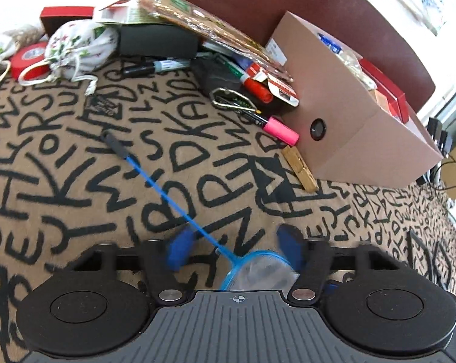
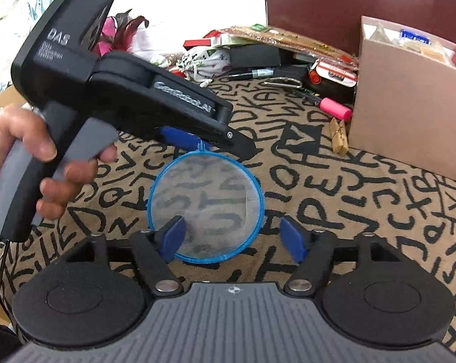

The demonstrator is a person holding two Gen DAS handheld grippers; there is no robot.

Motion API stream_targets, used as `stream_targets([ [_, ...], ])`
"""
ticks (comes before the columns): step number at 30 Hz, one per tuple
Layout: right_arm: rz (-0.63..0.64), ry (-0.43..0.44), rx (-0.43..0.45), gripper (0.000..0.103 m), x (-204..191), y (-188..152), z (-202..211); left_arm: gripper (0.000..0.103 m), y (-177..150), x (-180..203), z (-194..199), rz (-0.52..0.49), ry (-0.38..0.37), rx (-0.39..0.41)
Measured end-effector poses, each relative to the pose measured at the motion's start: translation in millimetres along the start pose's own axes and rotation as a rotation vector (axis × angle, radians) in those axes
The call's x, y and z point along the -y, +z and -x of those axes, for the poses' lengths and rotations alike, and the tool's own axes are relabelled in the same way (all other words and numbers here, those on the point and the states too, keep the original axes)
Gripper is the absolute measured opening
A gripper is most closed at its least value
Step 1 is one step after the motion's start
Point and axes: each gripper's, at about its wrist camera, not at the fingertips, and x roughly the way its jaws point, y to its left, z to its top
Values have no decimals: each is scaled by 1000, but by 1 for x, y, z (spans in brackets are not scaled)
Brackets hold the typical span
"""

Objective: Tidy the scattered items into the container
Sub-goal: 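Grasp the net handle with the left gripper while the right holds the rim, then carry the net with both grippers into the cardboard box and release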

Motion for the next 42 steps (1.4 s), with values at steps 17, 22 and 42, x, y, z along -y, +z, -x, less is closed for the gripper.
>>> stream_targets([
  [17, 20, 46, -8, 38, -11, 2, -2, 3, -8, 15, 20, -62, -34, 8],
  [22, 15, 49, 19, 13, -9, 4, 14, 1, -10, 25, 31, -87, -22, 27],
  [42, 115, -63, 292, 5, 49, 66, 121, 2, 60, 153, 79, -255, -142, 222],
])
